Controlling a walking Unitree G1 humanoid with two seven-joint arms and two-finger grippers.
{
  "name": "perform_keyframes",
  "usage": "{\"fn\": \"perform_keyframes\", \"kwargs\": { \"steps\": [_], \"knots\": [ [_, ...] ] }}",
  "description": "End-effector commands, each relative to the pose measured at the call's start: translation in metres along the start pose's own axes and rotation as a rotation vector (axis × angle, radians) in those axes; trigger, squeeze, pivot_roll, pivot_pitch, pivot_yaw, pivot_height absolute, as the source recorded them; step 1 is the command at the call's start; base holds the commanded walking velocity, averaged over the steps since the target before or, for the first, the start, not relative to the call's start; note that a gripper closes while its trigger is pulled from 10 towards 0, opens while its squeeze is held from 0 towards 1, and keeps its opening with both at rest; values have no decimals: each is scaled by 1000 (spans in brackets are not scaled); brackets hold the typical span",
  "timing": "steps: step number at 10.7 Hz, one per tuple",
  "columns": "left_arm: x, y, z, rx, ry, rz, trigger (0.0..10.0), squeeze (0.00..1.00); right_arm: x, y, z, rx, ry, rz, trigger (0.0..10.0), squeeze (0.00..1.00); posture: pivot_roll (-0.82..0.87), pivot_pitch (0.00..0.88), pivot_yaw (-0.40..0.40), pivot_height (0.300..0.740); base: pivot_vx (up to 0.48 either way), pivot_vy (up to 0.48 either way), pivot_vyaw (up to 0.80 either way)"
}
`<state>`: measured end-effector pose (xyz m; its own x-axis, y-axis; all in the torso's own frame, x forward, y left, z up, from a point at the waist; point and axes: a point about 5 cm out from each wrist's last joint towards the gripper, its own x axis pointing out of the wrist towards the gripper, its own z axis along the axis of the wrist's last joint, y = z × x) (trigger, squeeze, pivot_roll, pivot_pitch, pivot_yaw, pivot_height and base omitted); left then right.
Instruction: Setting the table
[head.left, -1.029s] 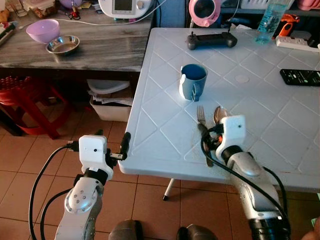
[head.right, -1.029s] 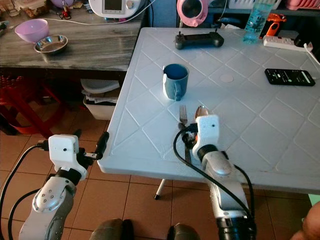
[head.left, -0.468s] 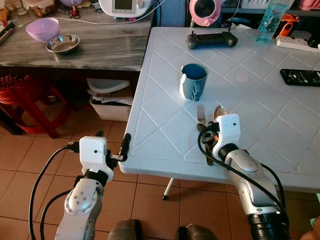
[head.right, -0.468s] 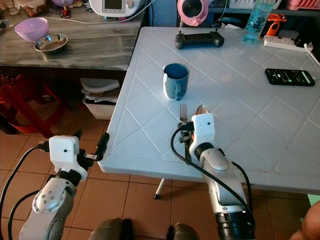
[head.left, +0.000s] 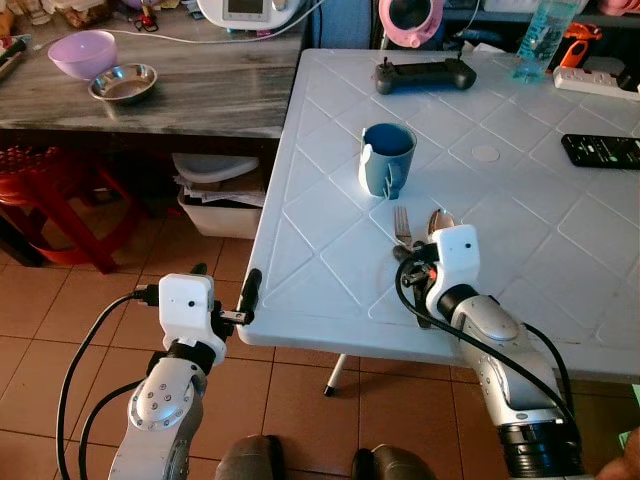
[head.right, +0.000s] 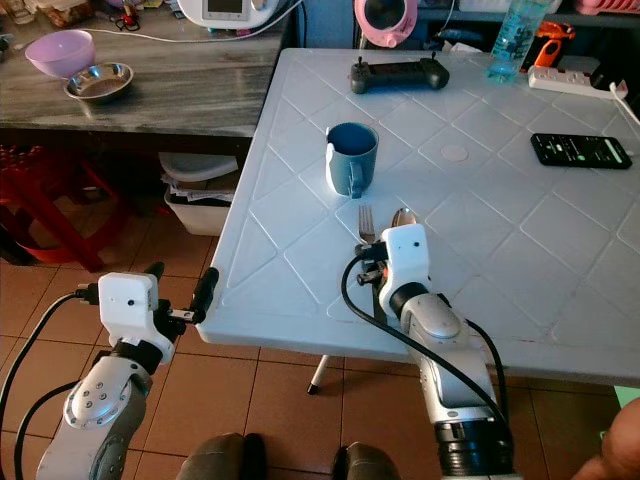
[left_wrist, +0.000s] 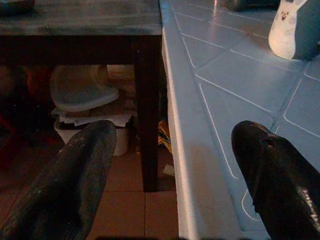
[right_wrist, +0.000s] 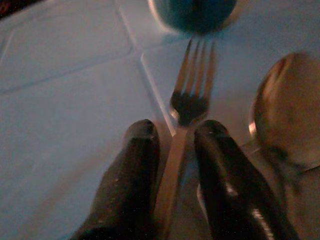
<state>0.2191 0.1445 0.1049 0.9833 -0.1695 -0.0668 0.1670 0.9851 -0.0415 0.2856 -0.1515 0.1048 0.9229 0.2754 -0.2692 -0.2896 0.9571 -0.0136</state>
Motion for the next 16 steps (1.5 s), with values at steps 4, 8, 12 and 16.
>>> {"fn": "perform_keyframes", "kwargs": {
  "steps": [4,8,12,16],
  "knots": [
    [-2,-1,1,5,10,-28,10000,0,2,0,-32,43,221,44,0,0,3,133,44,740,0,0,0],
    [-2,-4,-1,-10,20,-48,10000,0,-3,1,-44,120,311,43,0,0,3,128,39,740,0,0,0],
    [0,4,-3,39,29,13,10000,0,-1,15,-33,259,315,105,0,0,2,130,33,740,0,120,0],
    [3,8,-3,100,11,49,10000,0,3,25,-10,342,210,143,0,0,2,109,24,740,0,480,0]
  ]
}}
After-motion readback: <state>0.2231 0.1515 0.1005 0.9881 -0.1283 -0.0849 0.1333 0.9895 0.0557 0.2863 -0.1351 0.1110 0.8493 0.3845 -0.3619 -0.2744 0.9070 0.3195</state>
